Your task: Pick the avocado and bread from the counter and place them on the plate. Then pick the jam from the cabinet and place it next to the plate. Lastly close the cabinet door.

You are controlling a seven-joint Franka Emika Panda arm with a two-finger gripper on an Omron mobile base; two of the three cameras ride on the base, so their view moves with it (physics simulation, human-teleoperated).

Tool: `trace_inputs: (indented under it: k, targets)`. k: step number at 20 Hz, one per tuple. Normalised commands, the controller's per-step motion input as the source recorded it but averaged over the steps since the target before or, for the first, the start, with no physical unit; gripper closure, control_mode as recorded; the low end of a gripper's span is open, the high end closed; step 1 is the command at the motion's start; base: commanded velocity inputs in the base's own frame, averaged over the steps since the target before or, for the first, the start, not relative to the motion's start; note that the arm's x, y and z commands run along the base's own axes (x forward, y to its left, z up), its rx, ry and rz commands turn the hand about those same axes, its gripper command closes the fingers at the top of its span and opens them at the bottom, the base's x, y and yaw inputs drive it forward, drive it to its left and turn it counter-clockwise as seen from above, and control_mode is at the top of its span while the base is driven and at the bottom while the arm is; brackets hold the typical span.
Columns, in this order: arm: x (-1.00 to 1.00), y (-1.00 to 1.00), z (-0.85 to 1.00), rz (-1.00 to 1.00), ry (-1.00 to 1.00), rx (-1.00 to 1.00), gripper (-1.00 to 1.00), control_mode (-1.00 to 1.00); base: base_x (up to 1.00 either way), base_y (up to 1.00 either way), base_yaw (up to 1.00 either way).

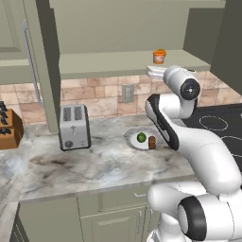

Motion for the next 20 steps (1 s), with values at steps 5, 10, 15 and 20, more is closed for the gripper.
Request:
trace_inputs:
  k: [5, 10, 15, 20]
  targets:
    - [0.0, -0.34, 0.21, 0.0, 0.0, 0.05, -1.0, -1.0, 0.0, 0.0, 0.0]
    - [0.03, -0.19, 0.14, 0.0, 0.0, 0.02, -1.0, -1.0, 0.0, 0.0, 0.0]
    - [0.0, 0.0, 0.0, 0.0, 0.0, 0.0, -1.0, -1.0, 0.0, 0.0, 0.0]
    - [0.02, 0.0, 0.15, 0.0, 0.08, 0.0, -1.0, -1.0, 0.0, 0.0, 0.0]
